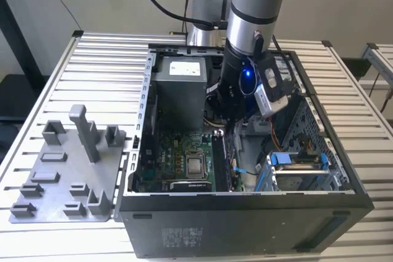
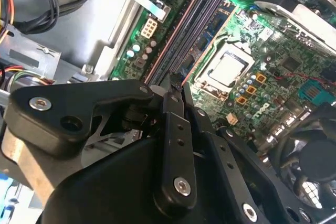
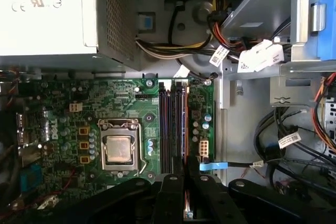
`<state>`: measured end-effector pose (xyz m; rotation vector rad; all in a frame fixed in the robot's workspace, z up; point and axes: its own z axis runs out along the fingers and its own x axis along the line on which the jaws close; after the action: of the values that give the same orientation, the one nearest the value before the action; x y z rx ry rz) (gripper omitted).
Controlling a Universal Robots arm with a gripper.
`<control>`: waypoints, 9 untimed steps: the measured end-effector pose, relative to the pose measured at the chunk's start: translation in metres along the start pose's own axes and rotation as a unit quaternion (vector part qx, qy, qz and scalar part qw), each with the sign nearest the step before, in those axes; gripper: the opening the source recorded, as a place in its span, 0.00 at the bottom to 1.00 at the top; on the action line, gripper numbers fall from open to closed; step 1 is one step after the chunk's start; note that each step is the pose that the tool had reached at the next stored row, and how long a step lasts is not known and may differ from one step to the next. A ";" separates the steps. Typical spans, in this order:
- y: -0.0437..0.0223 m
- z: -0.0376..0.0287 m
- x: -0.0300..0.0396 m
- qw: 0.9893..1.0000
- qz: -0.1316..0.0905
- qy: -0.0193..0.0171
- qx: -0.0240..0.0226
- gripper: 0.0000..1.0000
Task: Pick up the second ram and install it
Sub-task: 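Insert the second ram into the second slot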
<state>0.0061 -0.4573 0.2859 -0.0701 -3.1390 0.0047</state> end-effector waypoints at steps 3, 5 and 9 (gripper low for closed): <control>-0.0001 0.0055 0.0000 1.000 0.000 0.000 0.000 0.14; -0.0001 0.0092 0.0000 1.000 0.000 0.000 0.000 0.14; -0.0001 0.0165 0.0005 1.000 0.000 0.001 0.000 0.14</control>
<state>0.0056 -0.4574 0.2695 -0.0702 -3.1378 0.0048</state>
